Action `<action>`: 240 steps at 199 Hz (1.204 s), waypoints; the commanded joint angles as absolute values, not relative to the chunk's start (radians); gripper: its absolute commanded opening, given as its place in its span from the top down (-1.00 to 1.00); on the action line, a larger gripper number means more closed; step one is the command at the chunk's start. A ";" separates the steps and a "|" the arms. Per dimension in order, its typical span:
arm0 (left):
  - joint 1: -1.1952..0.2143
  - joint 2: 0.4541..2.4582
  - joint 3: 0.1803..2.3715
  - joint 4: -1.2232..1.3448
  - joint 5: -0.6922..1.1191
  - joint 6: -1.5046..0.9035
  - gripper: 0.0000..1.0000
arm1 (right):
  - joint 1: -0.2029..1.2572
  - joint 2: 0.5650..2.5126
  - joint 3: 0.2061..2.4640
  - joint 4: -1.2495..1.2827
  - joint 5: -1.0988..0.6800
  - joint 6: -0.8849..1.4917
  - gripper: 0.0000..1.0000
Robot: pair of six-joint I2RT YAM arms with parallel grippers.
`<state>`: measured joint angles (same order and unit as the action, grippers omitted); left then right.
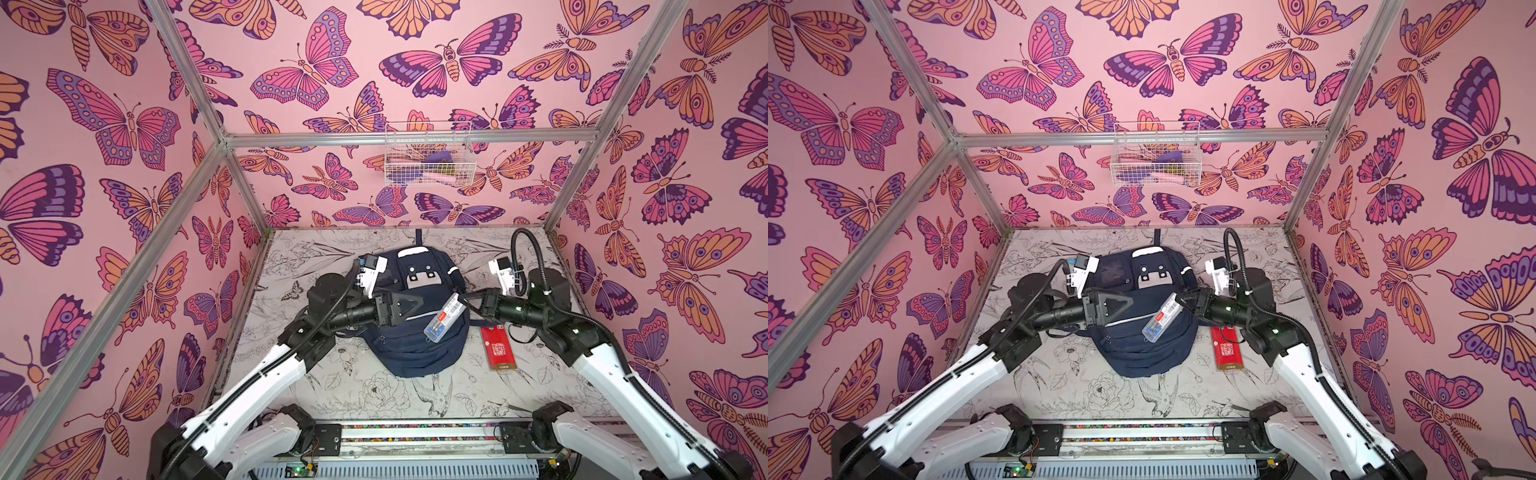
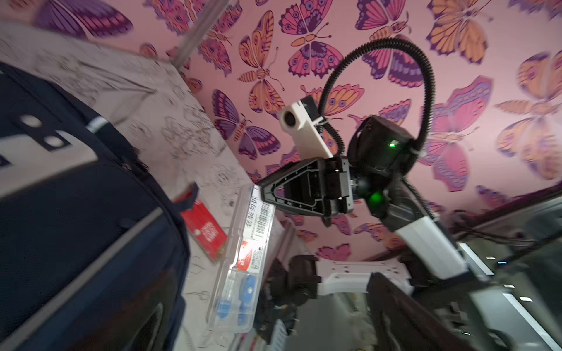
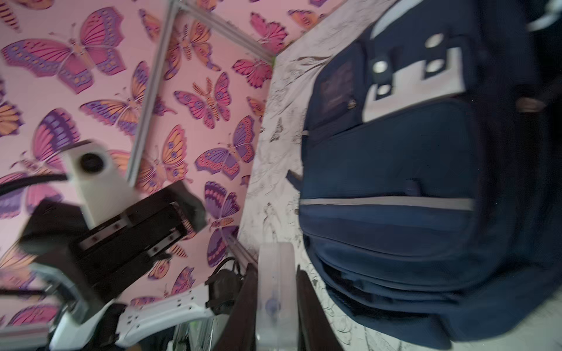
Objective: Pack books, pencil case, and school supplies into a backpack
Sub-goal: Pick up the compass set from the ruler set bag, then open the student bag at the center of the table.
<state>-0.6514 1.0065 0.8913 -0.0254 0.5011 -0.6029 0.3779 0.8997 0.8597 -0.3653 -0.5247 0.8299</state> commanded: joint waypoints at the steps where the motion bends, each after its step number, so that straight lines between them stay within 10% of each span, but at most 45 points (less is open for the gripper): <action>1: -0.732 1.103 0.931 -0.423 0.074 -0.220 -1.00 | 0.380 0.836 0.849 -0.642 -0.215 0.853 1.00; 106: -0.968 1.597 1.176 -0.572 -0.306 -0.064 -0.93 | 0.382 0.544 0.634 -0.688 -0.132 1.044 1.00; 216: -0.958 1.600 1.198 -0.555 -0.309 -0.090 0.99 | 0.382 0.539 0.632 -0.611 -0.157 1.087 1.00; 240: -0.942 1.529 1.203 -0.538 -0.285 -0.113 1.00 | 0.389 0.597 0.609 -0.436 -0.209 1.134 1.00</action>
<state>-0.9642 1.6066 1.1912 -0.5472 -0.2802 -0.0769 0.3801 0.5514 0.6205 -0.6182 -0.1619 1.0718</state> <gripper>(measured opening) 0.065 0.218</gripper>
